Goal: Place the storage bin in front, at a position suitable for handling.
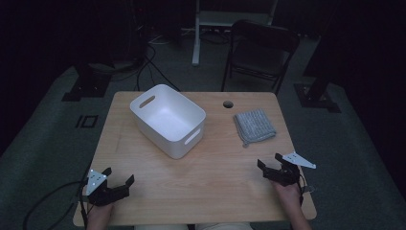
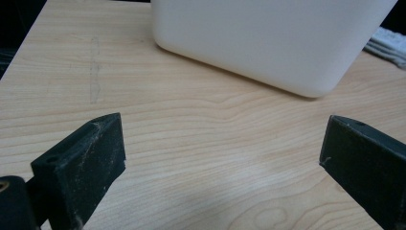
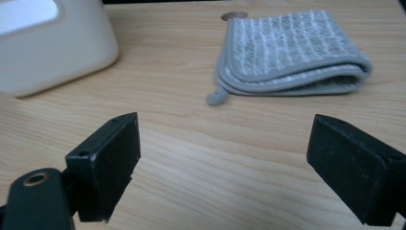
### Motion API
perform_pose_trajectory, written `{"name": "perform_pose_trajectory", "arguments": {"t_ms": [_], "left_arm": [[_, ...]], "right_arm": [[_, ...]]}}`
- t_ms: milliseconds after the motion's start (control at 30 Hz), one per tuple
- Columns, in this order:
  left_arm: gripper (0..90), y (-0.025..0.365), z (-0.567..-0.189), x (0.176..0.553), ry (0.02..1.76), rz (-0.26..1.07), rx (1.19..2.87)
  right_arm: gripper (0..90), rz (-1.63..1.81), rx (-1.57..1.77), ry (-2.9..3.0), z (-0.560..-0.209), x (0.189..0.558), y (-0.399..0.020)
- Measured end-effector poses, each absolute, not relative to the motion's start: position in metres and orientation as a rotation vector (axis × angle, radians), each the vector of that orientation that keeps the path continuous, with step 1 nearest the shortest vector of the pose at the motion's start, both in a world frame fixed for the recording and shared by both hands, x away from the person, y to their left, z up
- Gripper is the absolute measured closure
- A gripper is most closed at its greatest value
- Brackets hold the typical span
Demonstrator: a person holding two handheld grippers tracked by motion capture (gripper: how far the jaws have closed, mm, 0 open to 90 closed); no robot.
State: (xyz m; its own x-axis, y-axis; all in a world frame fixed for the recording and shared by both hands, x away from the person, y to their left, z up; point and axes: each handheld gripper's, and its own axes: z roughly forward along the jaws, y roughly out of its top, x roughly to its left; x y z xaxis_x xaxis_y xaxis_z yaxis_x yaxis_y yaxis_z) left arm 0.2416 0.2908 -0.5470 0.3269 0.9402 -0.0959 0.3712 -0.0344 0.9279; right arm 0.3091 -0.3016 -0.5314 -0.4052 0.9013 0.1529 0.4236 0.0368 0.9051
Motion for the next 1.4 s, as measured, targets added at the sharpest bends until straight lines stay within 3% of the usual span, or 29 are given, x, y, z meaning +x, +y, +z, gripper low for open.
{"name": "perform_pose_trajectory", "arguments": {"t_ms": [733, 1400], "left_arm": [[2.0, 0.282, -0.547, 0.245, 1.213, 0.674, 1.678], [2.0, 0.282, -0.547, 0.244, 1.205, 0.633, 1.692]], "right_arm": [[13.0, 1.405, 1.306, 1.867, -0.499, 0.335, -0.277], [13.0, 1.415, 1.223, 1.946, -0.468, 0.374, -0.227]]}}
